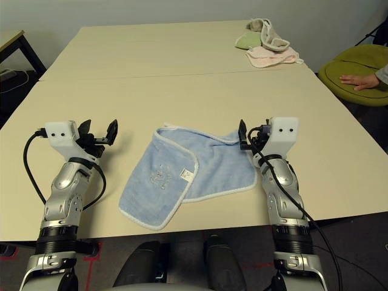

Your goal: Fold the towel and set it aside.

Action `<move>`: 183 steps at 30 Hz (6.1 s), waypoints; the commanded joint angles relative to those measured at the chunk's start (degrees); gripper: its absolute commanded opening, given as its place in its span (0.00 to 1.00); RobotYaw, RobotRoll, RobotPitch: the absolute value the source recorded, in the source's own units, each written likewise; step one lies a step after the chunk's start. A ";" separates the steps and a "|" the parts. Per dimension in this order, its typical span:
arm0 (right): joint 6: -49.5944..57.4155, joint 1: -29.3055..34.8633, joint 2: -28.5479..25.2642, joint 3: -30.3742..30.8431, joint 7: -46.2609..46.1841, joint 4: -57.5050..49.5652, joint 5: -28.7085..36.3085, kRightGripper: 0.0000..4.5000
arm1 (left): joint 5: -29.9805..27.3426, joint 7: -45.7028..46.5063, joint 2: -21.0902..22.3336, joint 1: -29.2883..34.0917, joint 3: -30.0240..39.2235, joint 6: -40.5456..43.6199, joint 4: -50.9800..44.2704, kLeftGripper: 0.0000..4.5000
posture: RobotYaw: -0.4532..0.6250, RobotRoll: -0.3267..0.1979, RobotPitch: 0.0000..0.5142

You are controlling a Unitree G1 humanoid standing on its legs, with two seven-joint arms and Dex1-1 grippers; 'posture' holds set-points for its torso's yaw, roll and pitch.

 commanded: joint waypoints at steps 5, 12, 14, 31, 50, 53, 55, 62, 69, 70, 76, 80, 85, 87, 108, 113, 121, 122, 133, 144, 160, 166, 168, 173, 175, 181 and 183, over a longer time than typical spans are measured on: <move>0.64 -0.16 -0.50 0.06 0.14 -0.72 -0.39 0.99 | 0.49 1.19 -0.50 0.17 -0.01 0.60 -0.44 0.99 | 0.41 0.62 0.11; 0.02 -0.52 -0.56 -0.11 -0.20 -0.44 -0.67 0.99 | 0.87 2.37 -0.42 0.03 0.14 0.03 -0.89 0.99 | 0.42 0.62 0.12; -0.66 -0.86 -0.63 -0.36 -0.40 -0.10 -0.78 0.99 | 1.19 3.00 -0.39 -0.16 0.23 -0.21 -1.04 0.99 | 0.42 0.62 0.13; -15.63 -4.82 -4.62 -0.26 8.19 9.35 0.07 0.99 | -0.61 3.44 0.86 0.93 1.58 3.27 -4.67 0.99 | 0.46 0.62 0.14; -13.90 -4.60 -13.18 2.60 22.45 11.58 0.69 0.99 | -2.69 -5.94 6.84 2.23 1.57 9.09 -6.91 0.99 | 0.47 0.62 0.14; -13.40 -5.32 -16.44 4.11 25.99 11.71 -0.50 0.99 | -2.67 -6.48 7.27 1.82 1.85 9.30 -6.44 0.99 | 0.47 0.62 0.14; -13.09 -5.93 -19.10 5.95 27.98 11.95 -2.91 0.99 | -2.53 -6.64 7.36 1.69 1.82 9.49 -6.18 0.99 | 0.47 0.62 0.14; -8.78 -7.03 -25.79 11.15 34.02 7.43 -7.84 0.99 | 0.95 -3.47 5.24 3.14 0.67 7.75 -5.43 0.99 | 0.48 0.62 0.14; -7.18 -9.63 -32.88 14.92 41.95 5.35 -11.33 0.99 | 0.76 -2.87 2.80 3.31 0.29 5.50 -5.52 0.99 | 0.49 0.62 0.14; -7.51 -10.39 -33.37 15.09 42.51 5.84 -11.60 0.99 | 0.32 -4.12 3.07 3.48 -0.09 5.47 -5.69 0.99 | 0.49 0.62 0.14; -10.04 -14.41 -34.62 16.45 45.71 9.29 -13.41 0.99 | -2.10 -17.54 9.74 2.83 -2.08 5.96 -3.56 0.99 | 0.50 0.62 0.15; -11.32 -16.29 -34.84 17.64 47.23 10.83 -14.73 0.99 | -3.94 -26.54 14.21 1.43 -3.20 5.49 -0.19 0.99 | 0.50 0.62 0.16; -12.31 -18.18 -35.53 18.60 48.92 12.19 -16.37 0.99 | -3.34 -34.73 16.47 -0.72 -5.55 2.57 3.73 0.99 | 0.50 0.62 0.16; -12.53 -18.85 -35.98 19.02 49.80 12.49 -16.86 0.99 | -2.98 -37.39 16.91 -1.42 -6.77 1.36 4.83 0.99 | 0.50 0.62 0.16; -16.25 -23.92 -36.22 22.93 55.42 18.16 -21.25 0.99 | -3.44 -51.52 18.60 -3.43 -12.07 -3.23 6.41 0.99 | 0.52 0.62 0.16; -16.88 -25.77 -36.31 24.18 55.67 19.18 -22.92 0.99 | -4.68 -51.94 18.28 -4.46 -12.30 -0.49 4.46 0.99 | 0.53 0.62 0.17; -14.87 -26.94 -37.36 26.39 60.71 18.37 -24.29 0.99 | -6.22 -50.40 17.69 -4.68 -12.30 4.60 -0.86 0.99 | 0.55 0.62 0.18; -14.37 -26.84 -37.83 26.64 62.08 17.86 -24.24 0.99 | -6.52 -50.26 17.66 -4.51 -12.30 5.39 -1.72 0.99 | 0.55 0.62 0.18; -14.67 -27.43 -38.94 27.03 64.56 17.44 -25.35 0.99 | -7.41 -48.97 17.25 -4.17 -12.27 7.36 -4.52 0.99 | 0.56 0.62 0.18; -17.92 -28.99 -36.21 28.87 62.95 22.84 -27.36 0.99 | -7.51 -48.51 16.92 -3.47 -12.14 7.91 -5.52 0.99 | 0.56 0.62 0.17; -19.58 -30.82 -33.72 29.67 62.38 24.77 -28.35 0.35 | -7.43 -45.48 15.46 -1.26 -12.24 8.20 -8.07 1.00 | 0.57 0.62 0.19; -19.11 -31.70 -34.41 29.25 63.69 24.04 -27.90 0.01 | -7.61 -44.64 15.11 -0.51 -12.30 8.74 -9.02 1.00 | 0.57 0.62 0.19; -18.90 -32.07 -34.57 29.04 64.04 23.90 -27.73 0.01 | -7.66 -44.52 15.05 -0.42 -12.32 8.89 -9.19 1.00 | 0.56 0.62 0.18; -18.22 -33.01 -35.12 28.04 64.69 23.75 -26.53 0.01 | -7.74 -44.31 14.91 -0.45 -12.44 9.27 -9.42 1.00 | 0.56 0.62 0.18; -17.72 -33.48 -35.25 27.44 64.93 23.95 -25.49 0.01 | -7.71 -44.31 14.89 -0.54 -12.43 9.38 -9.39 1.00 | 0.56 0.62 0.18; -12.64 -33.82 -34.43 24.25 65.84 21.82 -20.15 0.01 | -7.72 -44.44 14.92 -0.66 -12.54 9.89 -9.39 1.00 | 0.54 0.62 0.18; -11.51 -33.92 -34.12 23.24 65.57 21.21 -18.75 0.01 | -7.75 -44.60 15.02 -0.72 -12.61 10.01 -9.40 1.00 | 0.54 0.62 0.18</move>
